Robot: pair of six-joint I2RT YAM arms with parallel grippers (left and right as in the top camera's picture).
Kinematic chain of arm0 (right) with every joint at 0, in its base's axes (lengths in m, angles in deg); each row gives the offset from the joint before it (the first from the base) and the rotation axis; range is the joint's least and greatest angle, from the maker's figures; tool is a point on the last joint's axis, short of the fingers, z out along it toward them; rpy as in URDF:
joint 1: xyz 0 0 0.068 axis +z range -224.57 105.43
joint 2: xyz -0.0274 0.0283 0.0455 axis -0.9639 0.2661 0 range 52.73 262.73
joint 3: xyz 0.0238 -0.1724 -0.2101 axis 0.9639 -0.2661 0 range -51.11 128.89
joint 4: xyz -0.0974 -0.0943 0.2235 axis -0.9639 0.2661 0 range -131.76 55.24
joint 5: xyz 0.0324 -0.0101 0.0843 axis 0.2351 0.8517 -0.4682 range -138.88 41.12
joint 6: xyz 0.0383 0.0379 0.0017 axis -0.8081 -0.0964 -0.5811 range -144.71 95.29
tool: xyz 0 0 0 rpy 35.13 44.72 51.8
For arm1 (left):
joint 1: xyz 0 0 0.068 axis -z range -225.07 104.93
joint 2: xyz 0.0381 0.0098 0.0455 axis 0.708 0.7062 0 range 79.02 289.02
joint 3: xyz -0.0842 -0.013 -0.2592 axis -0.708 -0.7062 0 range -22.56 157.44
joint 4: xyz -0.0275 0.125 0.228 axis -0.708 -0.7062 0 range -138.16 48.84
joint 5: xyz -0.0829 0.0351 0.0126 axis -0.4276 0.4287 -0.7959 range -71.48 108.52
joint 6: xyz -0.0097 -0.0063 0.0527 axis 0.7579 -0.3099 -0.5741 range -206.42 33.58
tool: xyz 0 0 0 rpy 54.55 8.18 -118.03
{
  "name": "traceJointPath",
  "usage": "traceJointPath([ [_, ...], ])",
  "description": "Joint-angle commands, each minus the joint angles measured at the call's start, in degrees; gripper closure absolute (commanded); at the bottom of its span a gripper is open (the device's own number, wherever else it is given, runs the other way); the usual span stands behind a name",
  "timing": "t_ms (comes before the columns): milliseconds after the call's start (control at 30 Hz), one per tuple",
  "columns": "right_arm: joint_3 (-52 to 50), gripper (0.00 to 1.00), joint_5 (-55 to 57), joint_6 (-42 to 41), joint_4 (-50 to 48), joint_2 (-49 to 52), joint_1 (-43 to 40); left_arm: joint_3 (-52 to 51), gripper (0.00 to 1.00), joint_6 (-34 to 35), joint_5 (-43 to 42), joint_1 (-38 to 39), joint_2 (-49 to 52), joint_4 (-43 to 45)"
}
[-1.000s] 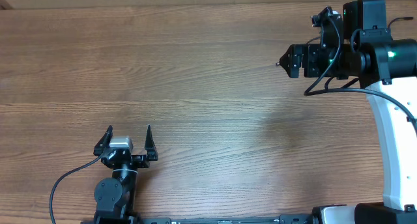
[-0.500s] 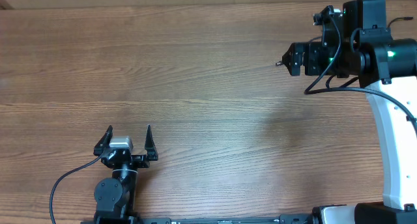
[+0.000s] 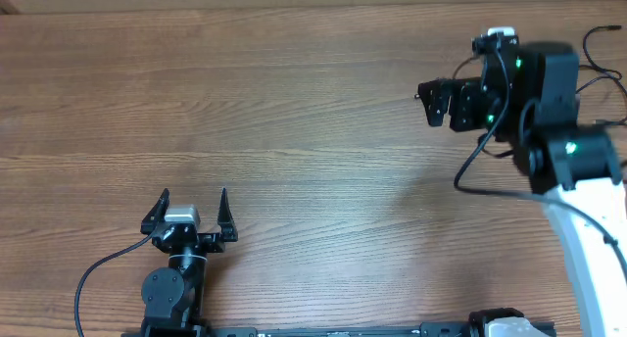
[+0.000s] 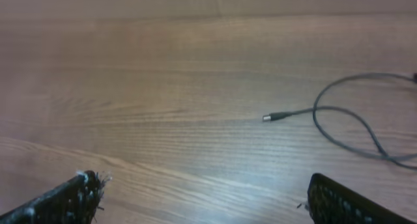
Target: Untangle cables
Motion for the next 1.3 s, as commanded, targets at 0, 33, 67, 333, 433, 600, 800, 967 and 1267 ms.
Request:
traceJointPath([
  [0,-8.00,0.00,-0.46,-1.05,-6.01,-3.52,0.22,-0.20,0.00,-1.29,-0.28,-0.61,-0.61,0.04],
  [33,-10.40,0.00,-0.63,-1.16,-8.37,-4.46,0.22,-0.20,0.00,-1.29,-0.28,-0.61,-0.61,0.04],
  [67,-13.05,0.00,-0.68,-1.90,-10.93,-5.57,0.22,-0.20,0.00,-1.29,-0.28,-0.61,-0.61,0.04],
  [333,-29.57,0.00,-0.70,-6.40,-28.02,-12.92,0.22,-0.20,0.00,-1.29,-0.28,-0.61,-0.61,0.04],
  [433,-35.69,0.00,-0.72,-6.40,-33.03,-15.98,0.22,-0.20,0.00,-1.29,-0.28,-0.61,-0.61,0.07],
  [600,-46.51,0.00,-0.79,-6.47,-42.07,-21.05,0.22,-0.20,0.00,-1.29,-0.28,-0.61,-0.61,0.04],
  [800,-60.52,0.00,-1.55,-8.35,-56.89,-27.91,0.22,-0.20,0.00,-1.29,-0.28,-0.61,-0.61,0.04],
  [967,-69.94,0.00,-1.53,-8.74,-68.00,-33.59,0.22,-0.20,0.00,-1.29,-0.28,-0.61,-0.61,0.04],
  [1267,-73.99,0.00,-0.74,-8.48,-66.69,-40.26,0.17,-0.20,0.00,-1.29,-0.28,-0.61,-0.61,0.04],
])
